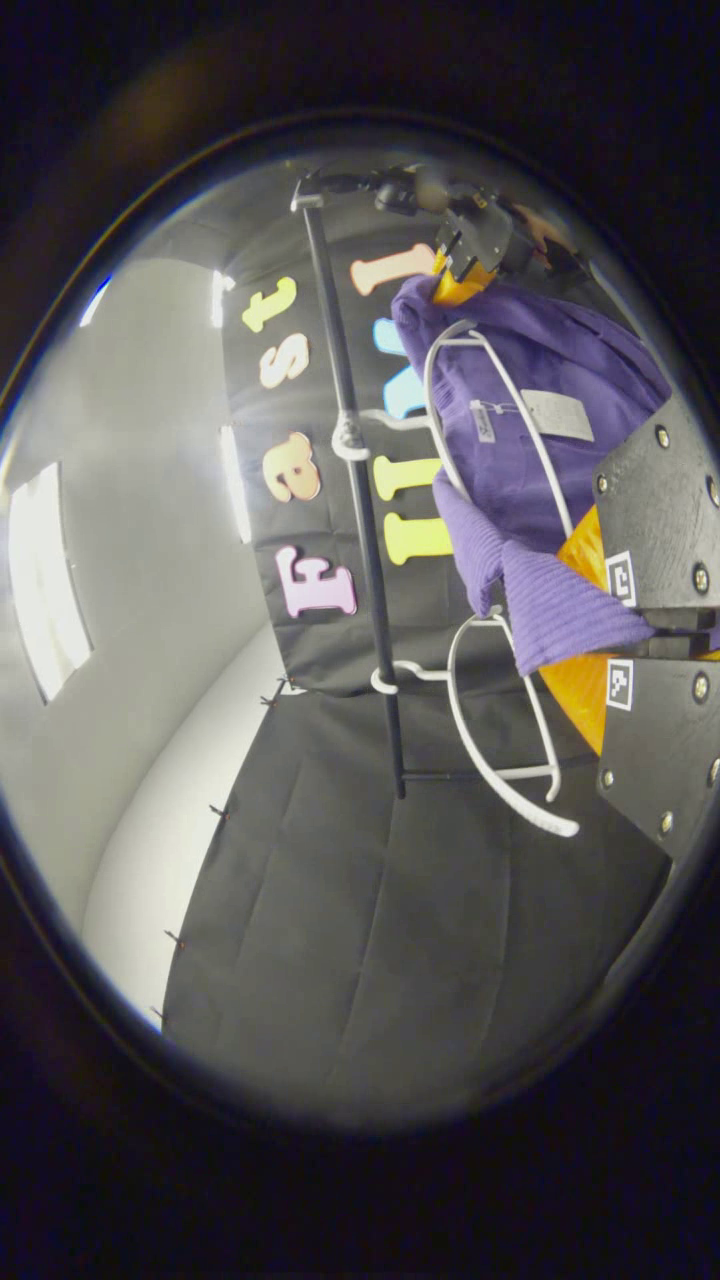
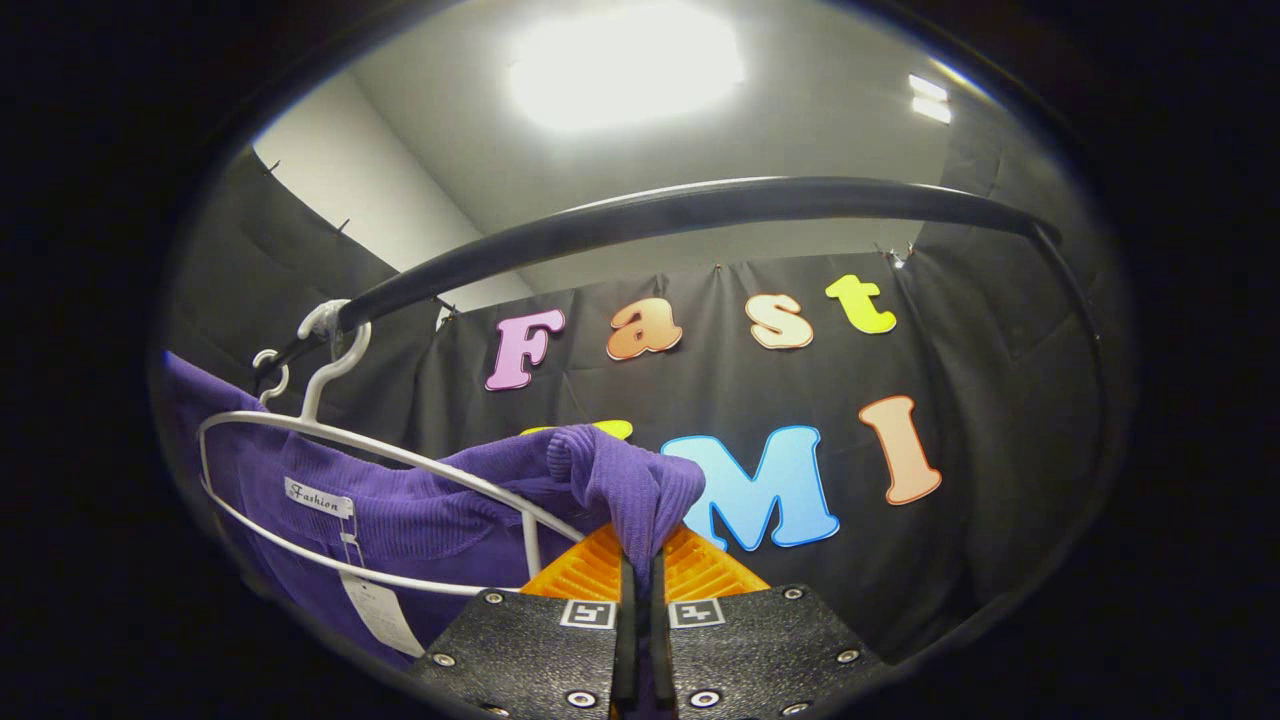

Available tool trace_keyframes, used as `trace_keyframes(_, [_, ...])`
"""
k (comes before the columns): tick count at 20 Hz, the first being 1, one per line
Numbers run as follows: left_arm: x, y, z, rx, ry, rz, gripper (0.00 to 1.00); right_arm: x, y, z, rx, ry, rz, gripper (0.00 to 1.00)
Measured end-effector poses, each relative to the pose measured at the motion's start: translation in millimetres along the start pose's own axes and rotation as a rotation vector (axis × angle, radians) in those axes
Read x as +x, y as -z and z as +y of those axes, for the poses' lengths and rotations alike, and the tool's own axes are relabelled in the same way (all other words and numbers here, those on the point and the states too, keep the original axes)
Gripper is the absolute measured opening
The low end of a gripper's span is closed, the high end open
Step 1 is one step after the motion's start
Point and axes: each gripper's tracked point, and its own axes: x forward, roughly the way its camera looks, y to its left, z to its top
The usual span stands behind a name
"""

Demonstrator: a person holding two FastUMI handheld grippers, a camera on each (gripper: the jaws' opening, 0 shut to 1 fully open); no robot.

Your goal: Grasp the clothes on the hanger with both hands and then place them into the laundry hamper below.

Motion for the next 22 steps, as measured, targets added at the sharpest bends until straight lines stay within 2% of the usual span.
trace_keyframes(9, [27,-27,38,-0.017,0.018,-0.021,0.0,12,35,-24,0.077,0.053,0.099,0.05])
trace_keyframes(15, [59,-22,56,-0.12,0.07,0.014,0.0,18,70,-20,0.187,0.023,0.183,0.05])
trace_keyframes(22, [77,-8,69,-0.086,0.085,0.052,0.0,17,115,-6,0.279,-0.027,0.308,0.05])
